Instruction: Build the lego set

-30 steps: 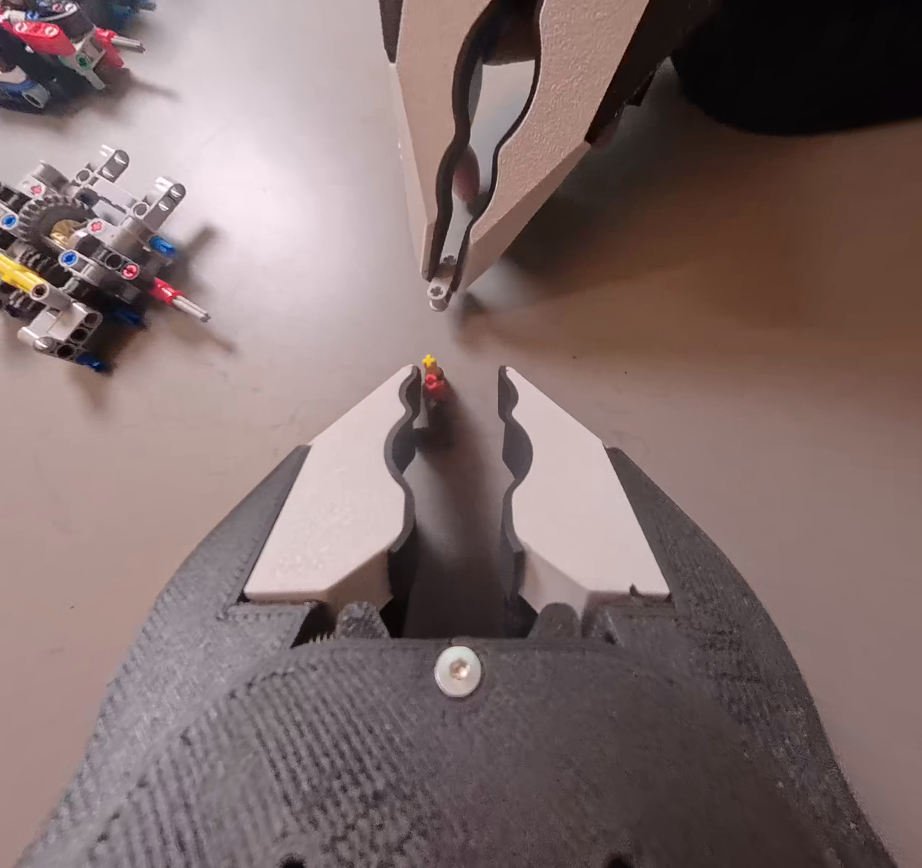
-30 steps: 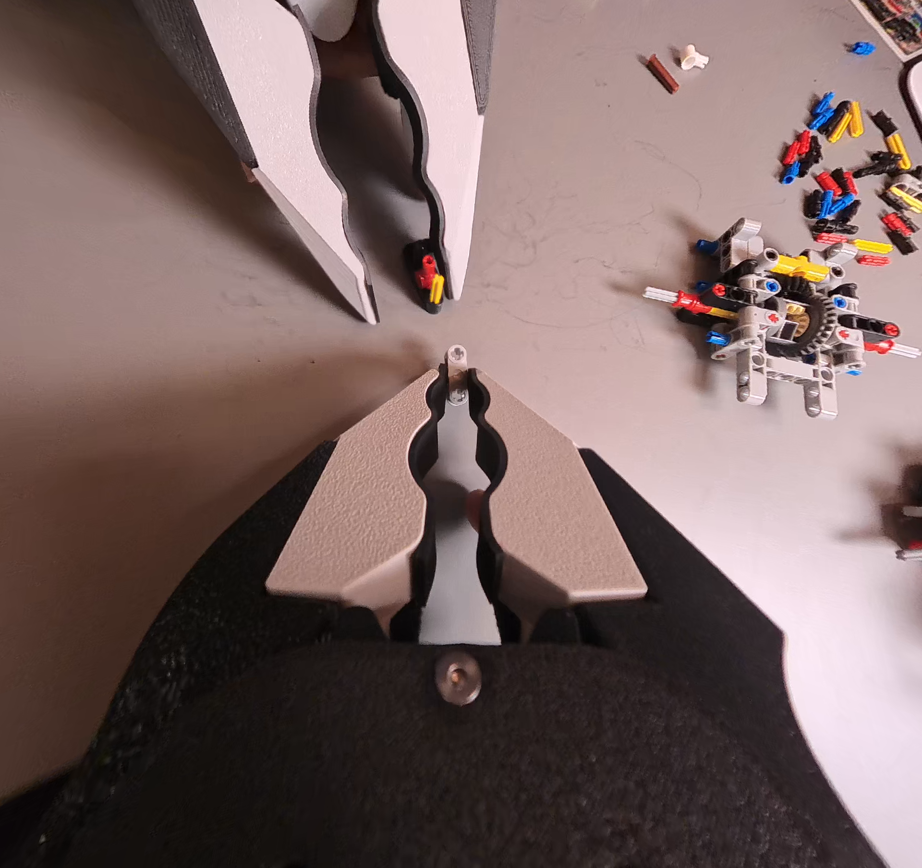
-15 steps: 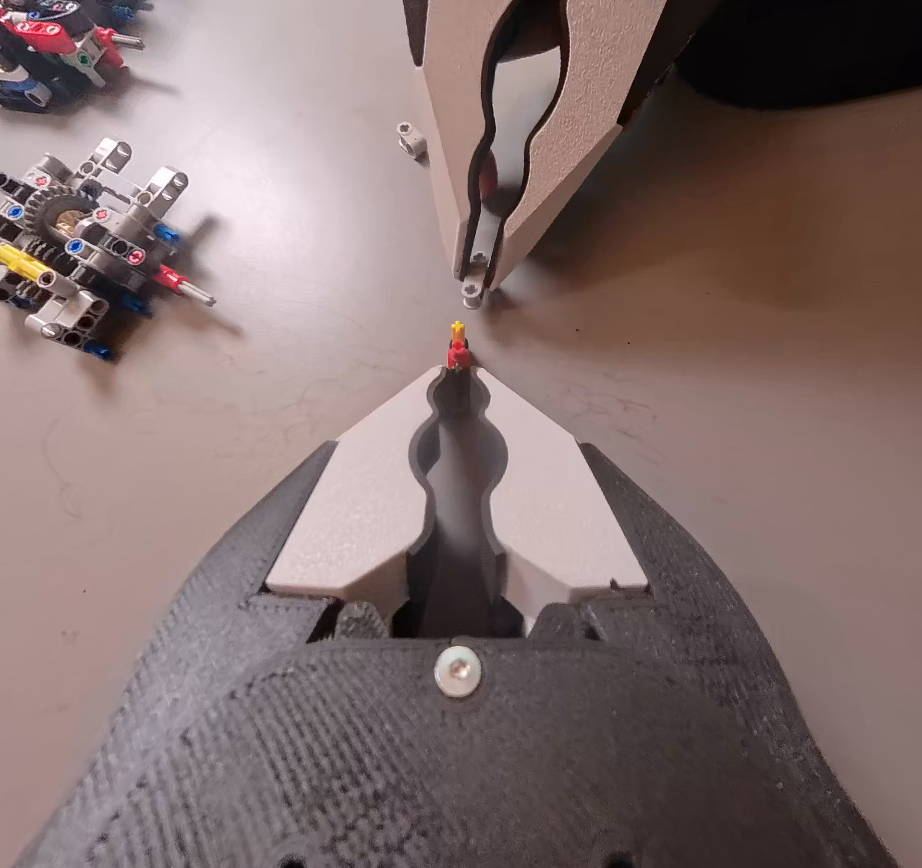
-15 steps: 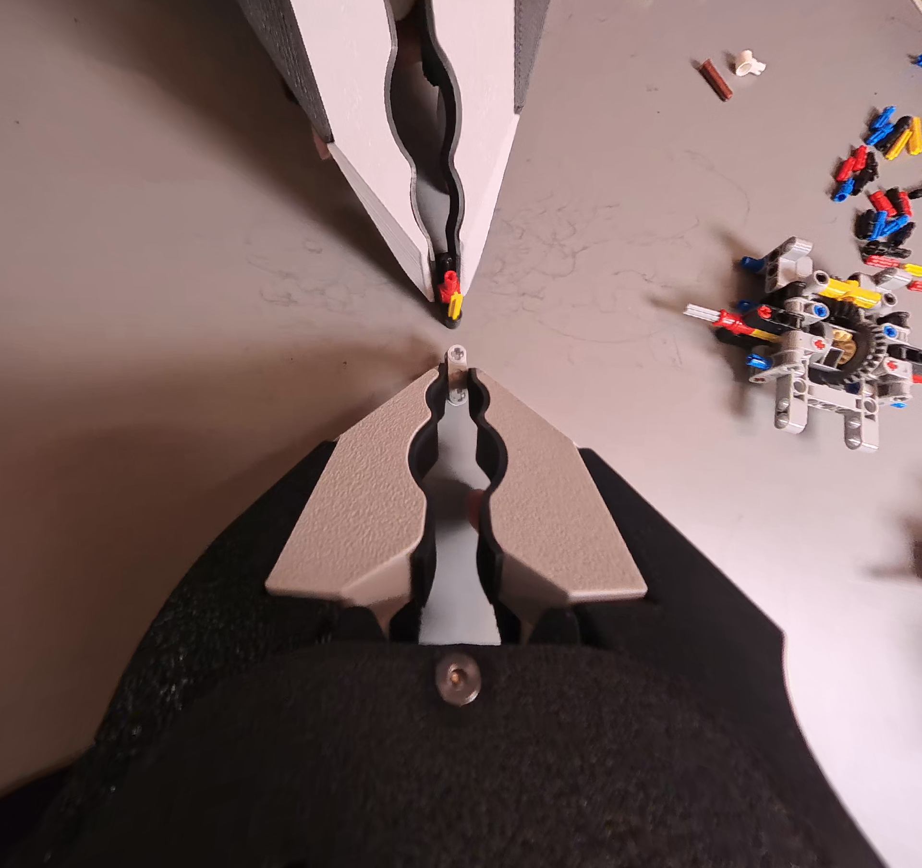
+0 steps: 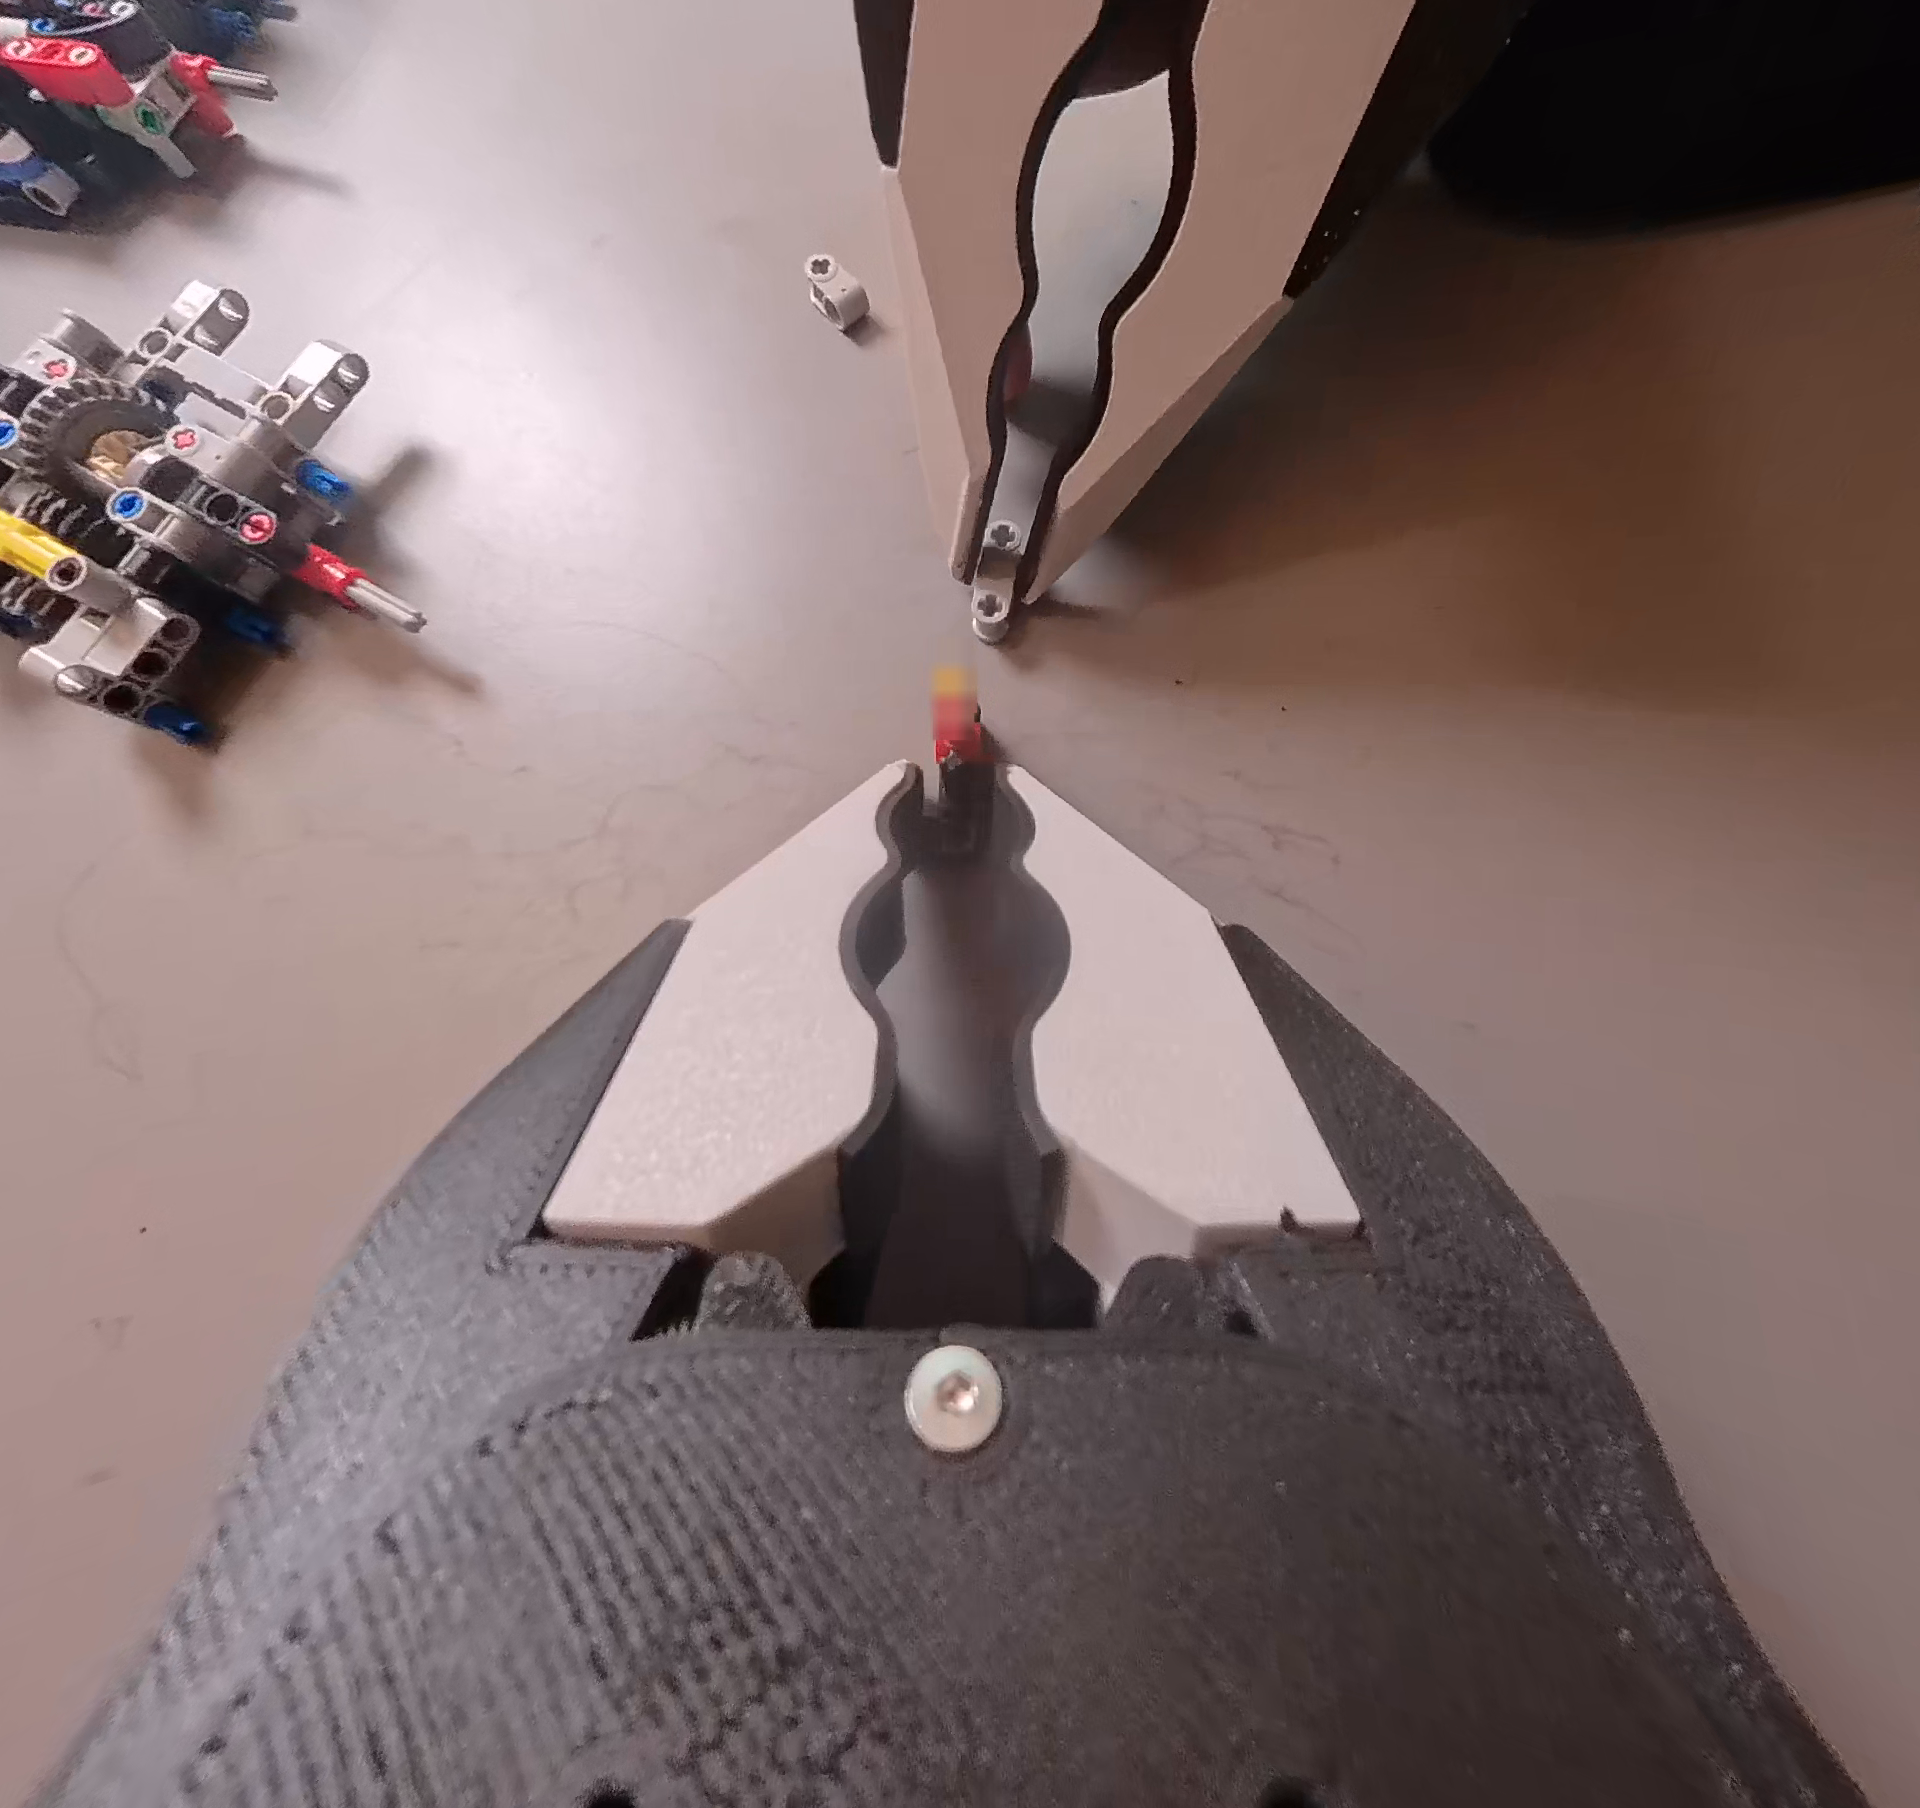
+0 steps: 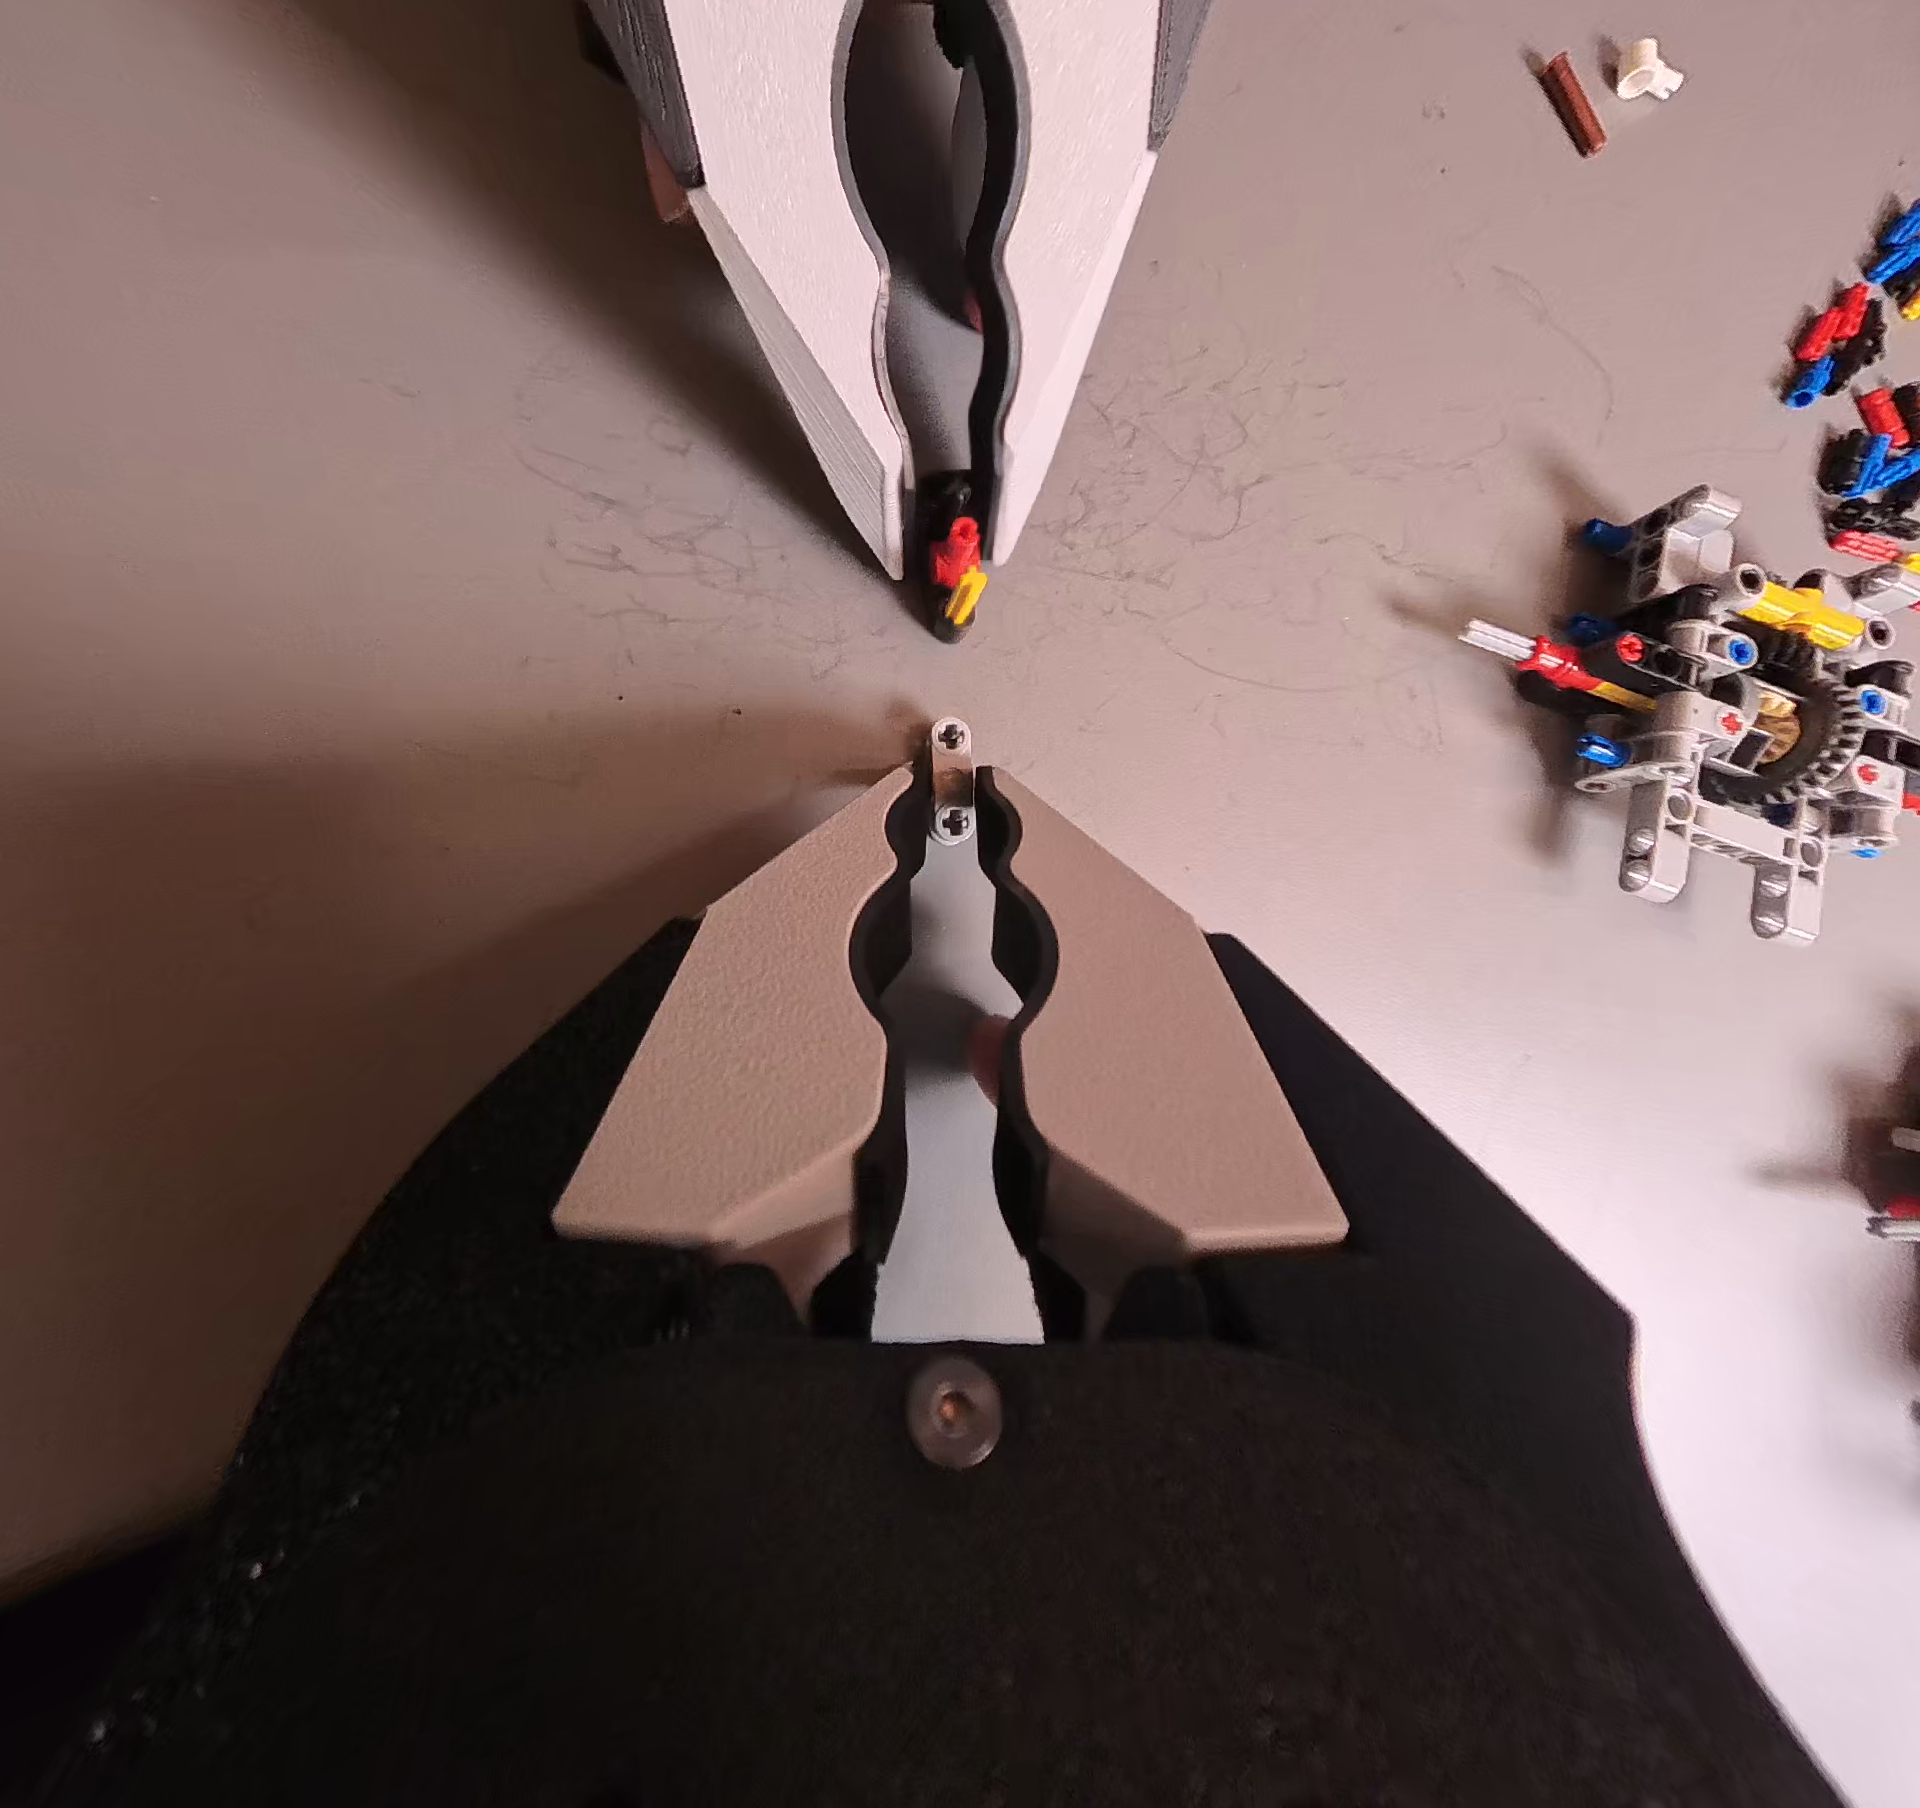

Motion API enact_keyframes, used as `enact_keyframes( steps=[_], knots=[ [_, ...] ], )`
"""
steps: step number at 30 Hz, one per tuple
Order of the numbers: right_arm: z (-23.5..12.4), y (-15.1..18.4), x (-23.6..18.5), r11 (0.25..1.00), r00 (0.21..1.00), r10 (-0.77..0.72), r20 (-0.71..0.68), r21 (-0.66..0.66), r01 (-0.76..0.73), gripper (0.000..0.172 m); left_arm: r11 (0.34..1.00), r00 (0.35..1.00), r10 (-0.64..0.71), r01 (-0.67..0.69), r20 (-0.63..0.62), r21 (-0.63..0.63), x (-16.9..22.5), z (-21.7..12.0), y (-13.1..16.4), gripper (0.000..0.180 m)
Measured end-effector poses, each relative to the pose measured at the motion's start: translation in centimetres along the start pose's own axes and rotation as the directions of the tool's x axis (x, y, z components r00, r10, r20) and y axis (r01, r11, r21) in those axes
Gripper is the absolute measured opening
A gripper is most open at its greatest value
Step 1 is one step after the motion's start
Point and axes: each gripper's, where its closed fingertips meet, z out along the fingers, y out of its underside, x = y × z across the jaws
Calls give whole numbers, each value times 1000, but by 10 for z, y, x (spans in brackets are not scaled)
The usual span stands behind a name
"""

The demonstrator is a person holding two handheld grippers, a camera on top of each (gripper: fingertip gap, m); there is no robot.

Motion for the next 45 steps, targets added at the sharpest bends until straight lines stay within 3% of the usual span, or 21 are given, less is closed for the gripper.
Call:
enact_keyframes(
  steps=[17,30,41,45],
  knots=[
    [-1,2,0,1000,999,21,26,-21,-20,12,1000,1000,30,-30,-7,7,3,-2,2,7],
    [0,-2,-2,1000,999,14,52,-7,-14,6,999,999,49,-49,-24,15,3,-2,1,7],
    [-19,-42,24,996,993,-26,117,86,16,6,999,998,46,-44,-44,30,-3,-2,1,15],
    [-9,-35,15,998,987,-33,154,65,24,6,998,997,63,-62,-42,32,-1,-2,1,13]
  ],
)
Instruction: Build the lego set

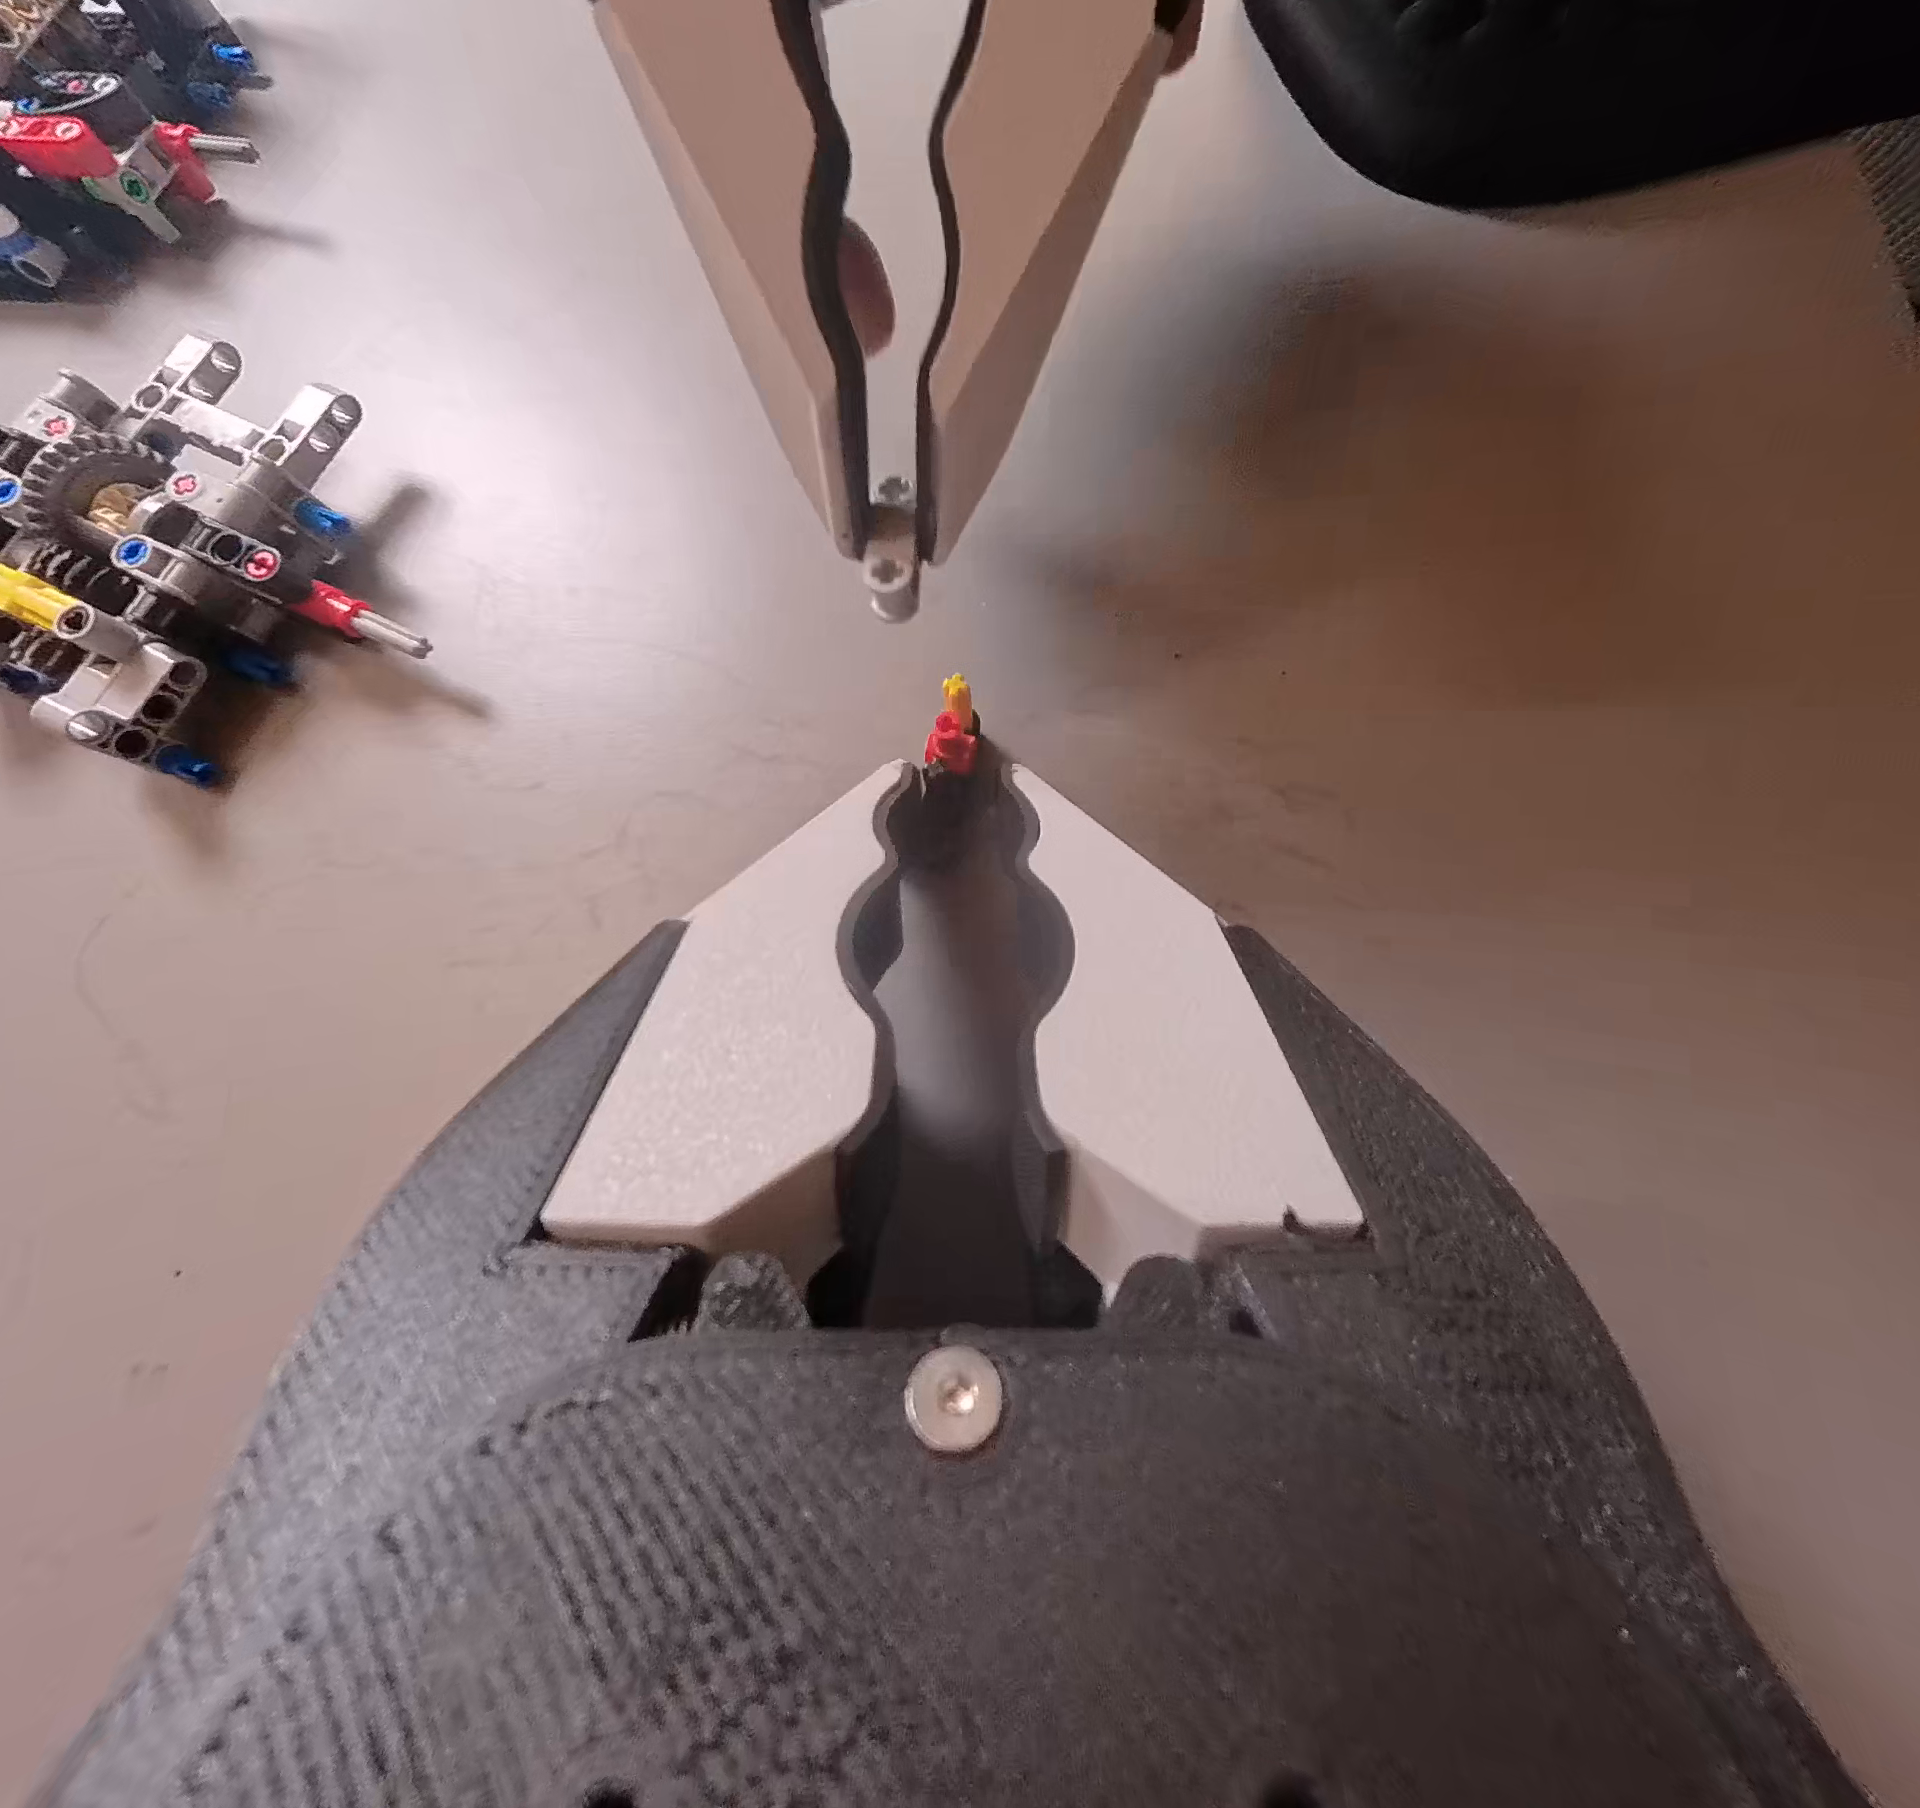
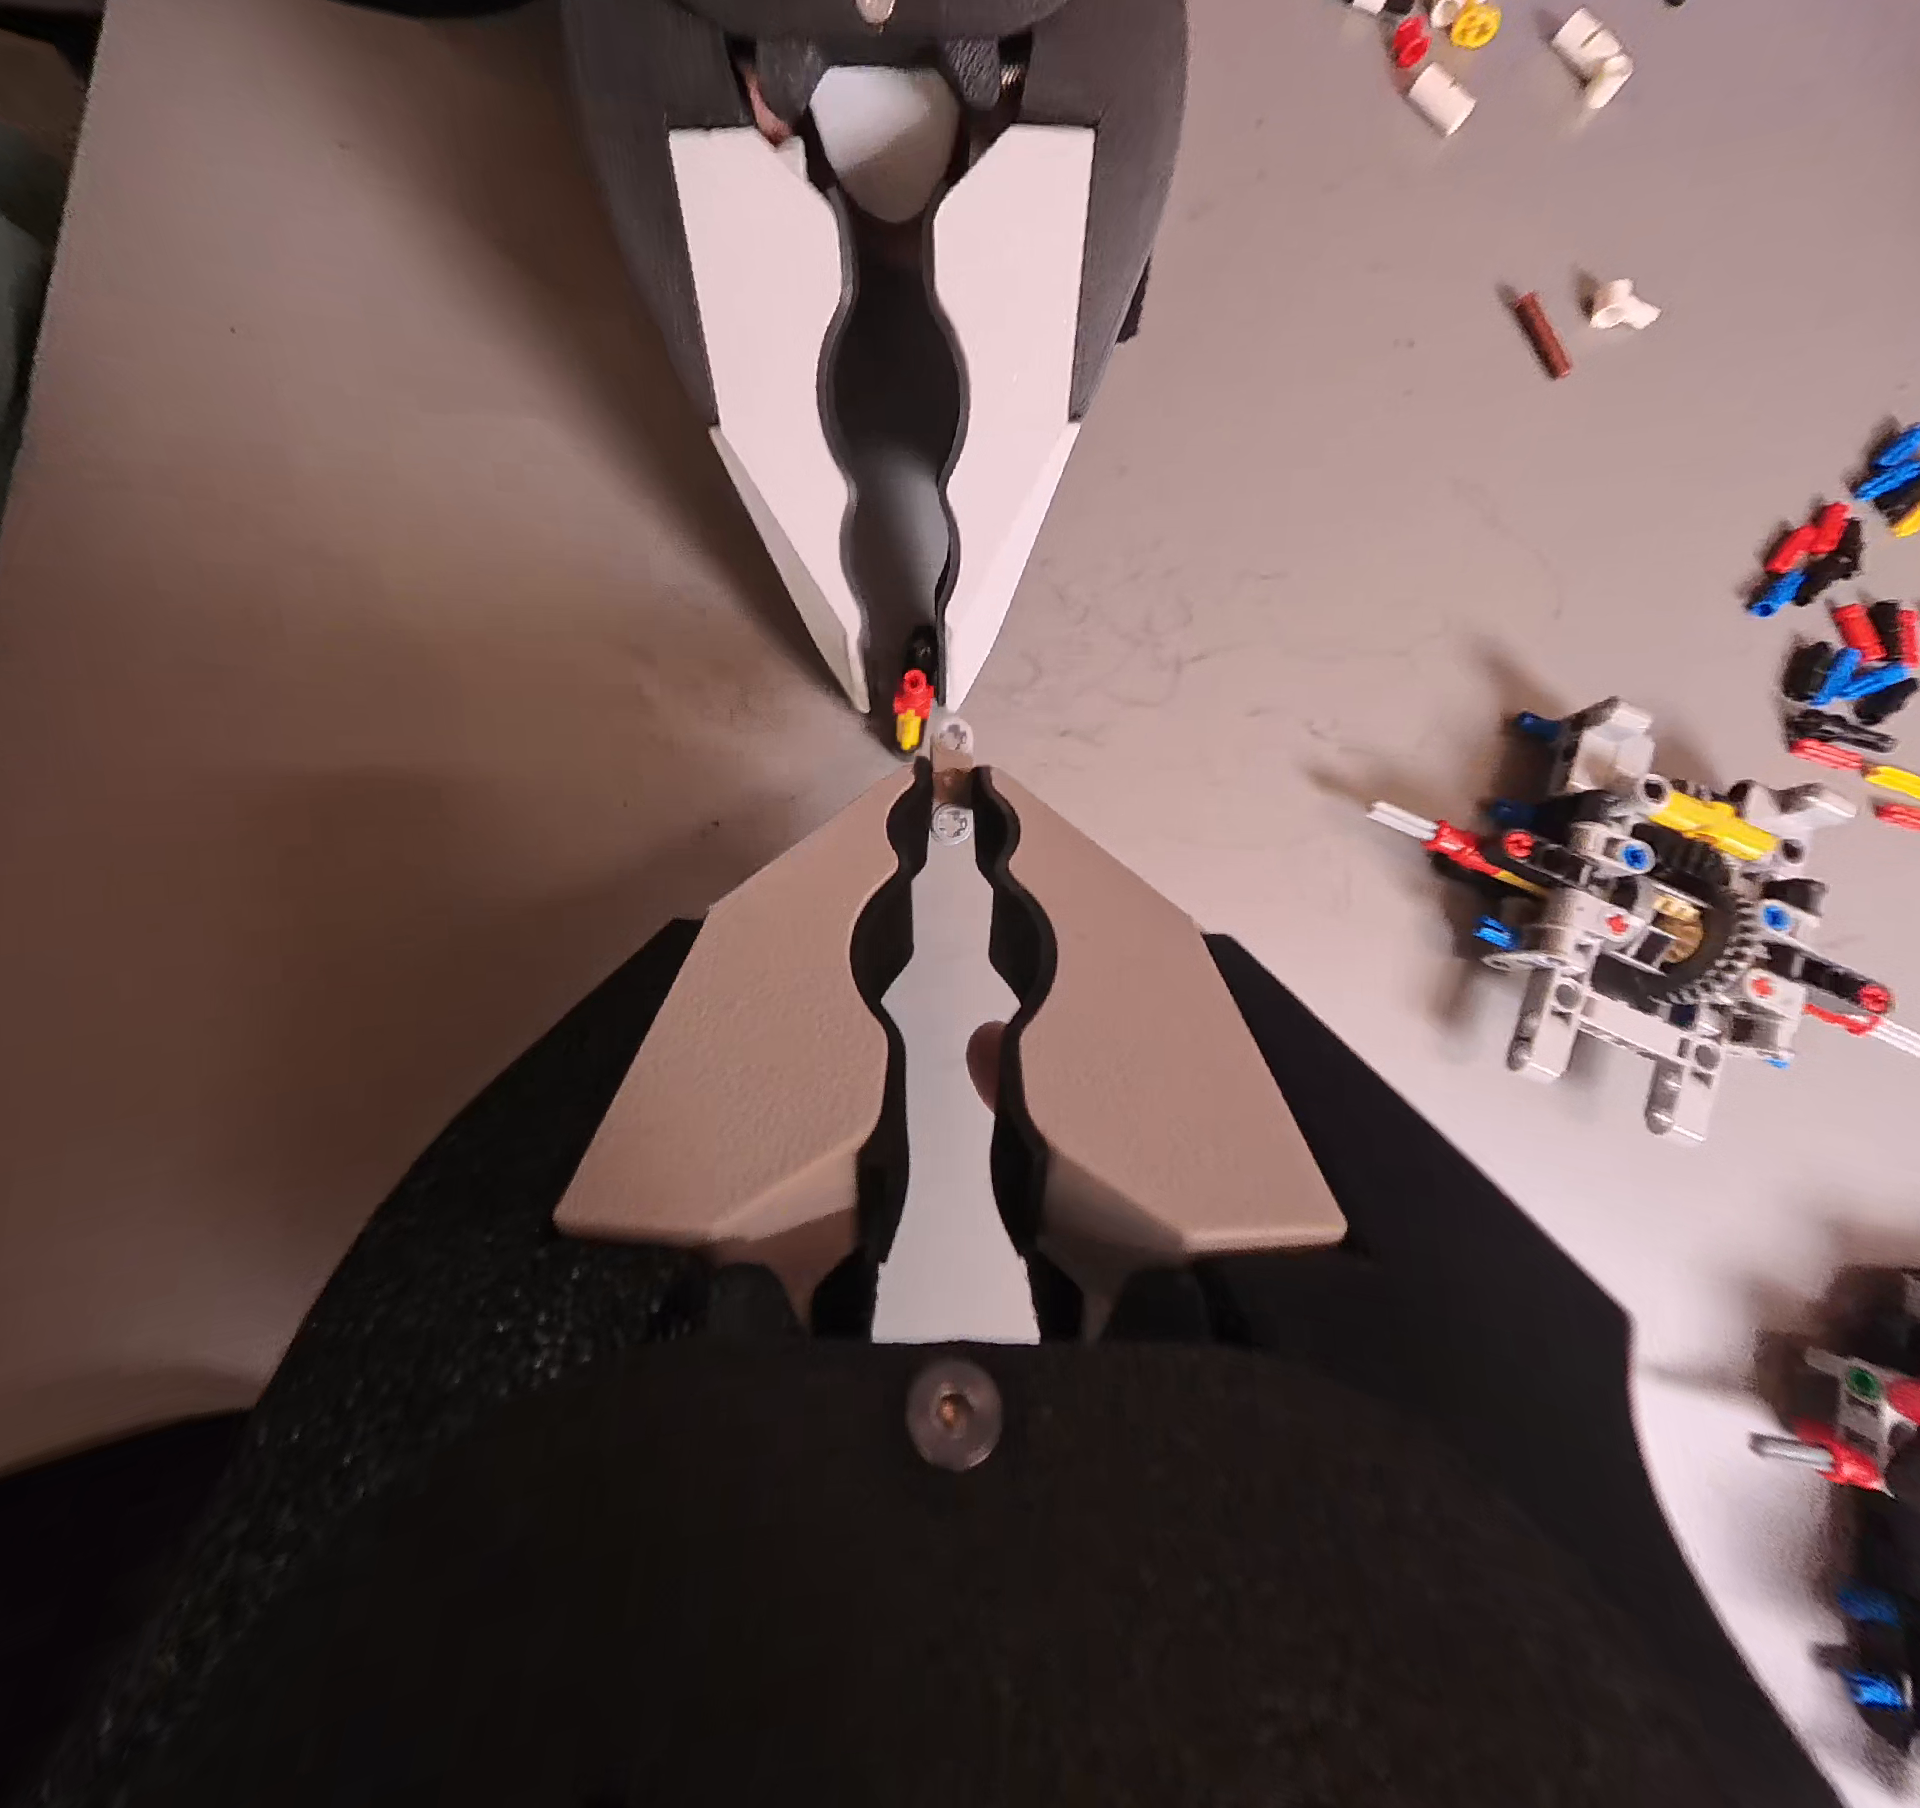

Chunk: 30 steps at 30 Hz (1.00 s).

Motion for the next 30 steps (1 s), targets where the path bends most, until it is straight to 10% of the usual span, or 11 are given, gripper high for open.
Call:
enact_keyframes(
  steps=[30],
  knots=[
    [12,5,-12,968,996,-78,41,-236,85,5,1000,1000,-3,3,10,-3,3,2,-1,6]
  ],
)
